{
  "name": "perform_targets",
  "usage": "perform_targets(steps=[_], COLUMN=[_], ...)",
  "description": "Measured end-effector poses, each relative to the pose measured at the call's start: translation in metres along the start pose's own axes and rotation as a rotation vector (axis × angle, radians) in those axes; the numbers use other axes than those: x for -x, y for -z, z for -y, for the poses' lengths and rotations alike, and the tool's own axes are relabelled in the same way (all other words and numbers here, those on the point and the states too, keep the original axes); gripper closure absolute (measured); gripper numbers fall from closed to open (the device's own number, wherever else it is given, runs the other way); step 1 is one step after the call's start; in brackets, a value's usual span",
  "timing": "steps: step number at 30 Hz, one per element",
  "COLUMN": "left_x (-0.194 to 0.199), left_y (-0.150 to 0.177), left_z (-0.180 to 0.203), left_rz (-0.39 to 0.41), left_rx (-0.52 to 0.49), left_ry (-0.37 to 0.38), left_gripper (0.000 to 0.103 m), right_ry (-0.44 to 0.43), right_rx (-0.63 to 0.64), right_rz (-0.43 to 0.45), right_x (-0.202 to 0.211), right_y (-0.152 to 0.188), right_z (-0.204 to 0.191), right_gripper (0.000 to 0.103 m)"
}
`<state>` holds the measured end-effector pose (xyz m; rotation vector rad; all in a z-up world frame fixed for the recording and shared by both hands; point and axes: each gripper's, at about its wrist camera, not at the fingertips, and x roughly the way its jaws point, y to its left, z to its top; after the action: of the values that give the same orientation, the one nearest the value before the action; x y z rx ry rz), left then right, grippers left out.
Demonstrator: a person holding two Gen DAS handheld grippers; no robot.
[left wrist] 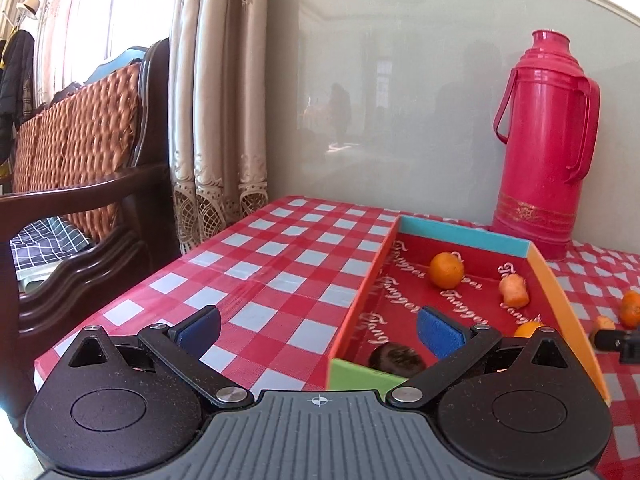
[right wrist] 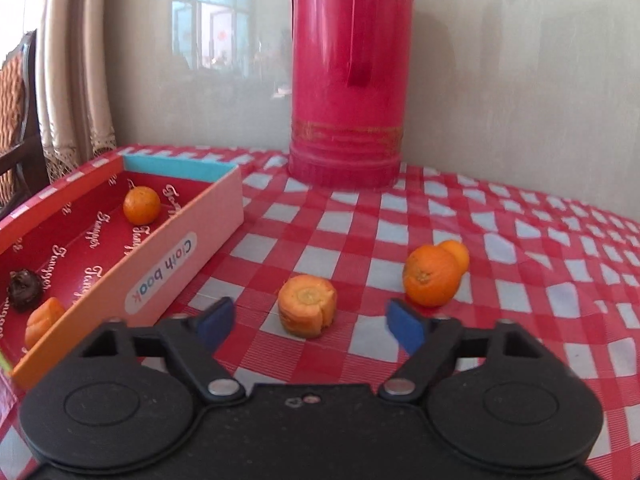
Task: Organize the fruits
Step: 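Grasp the round carrot slice with the right gripper, then carry the carrot slice into the box and open the right gripper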
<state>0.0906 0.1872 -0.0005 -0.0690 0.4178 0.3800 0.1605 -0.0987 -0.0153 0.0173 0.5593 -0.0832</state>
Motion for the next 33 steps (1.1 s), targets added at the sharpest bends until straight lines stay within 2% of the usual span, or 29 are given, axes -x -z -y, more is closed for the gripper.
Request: perform_targets(steps=[1, 2, 6, 8, 9, 12, 22, 28, 33], left_x=[0.000, 0.000, -0.003, -0.005, -0.006, -0.005, 0.003, 0.013, 0.018], left_y=[0.001, 0.001, 0.003, 0.003, 0.003, 0.003, 0.002, 0.000, 0.000], left_z=[-0.001, -0.003, -0.013, -0.017, -0.019, -0.023, -0.038, -0.048, -0.060], left_rz=[0.000, -0.001, -0.013, -0.020, -0.024, -0.020, -0.003, 0.026, 0.031], left_rx=[-0.004, -0.007, -0.001, 0.000, -0.001, -0.001, 0.013, 0.018, 0.038], left_ry=[-0.003, -0.006, -0.015, -0.018, -0.020, -0.021, -0.032, -0.043, -0.071], left_gripper=[0.000, 0.000, 0.000, 0.000, 0.000, 0.000, 0.000, 0.000, 0.000], right_ry=[-0.001, 0.001, -0.001, -0.003, 0.007, -0.022, -0.024, -0.064, -0.132], right_rx=[-0.008, -0.015, -0.034, -0.043, -0.037, -0.070, -0.037, -0.015, 0.024], right_rz=[-0.009, -0.019, -0.049, -0.074, -0.070, -0.065, -0.024, 0.057, 0.140], right_x=[-0.003, -0.006, -0.018, -0.025, -0.025, -0.023, -0.006, 0.018, 0.039], right_y=[-0.001, -0.003, -0.007, -0.007, -0.007, -0.007, -0.010, -0.018, -0.022], right_z=[0.000, 0.000, -0.001, -0.002, -0.003, -0.001, -0.013, -0.030, -0.051], right_gripper=[0.044, 0.047, 0.052, 0.073, 0.076, 0.076, 0.076, 0.076, 0.076])
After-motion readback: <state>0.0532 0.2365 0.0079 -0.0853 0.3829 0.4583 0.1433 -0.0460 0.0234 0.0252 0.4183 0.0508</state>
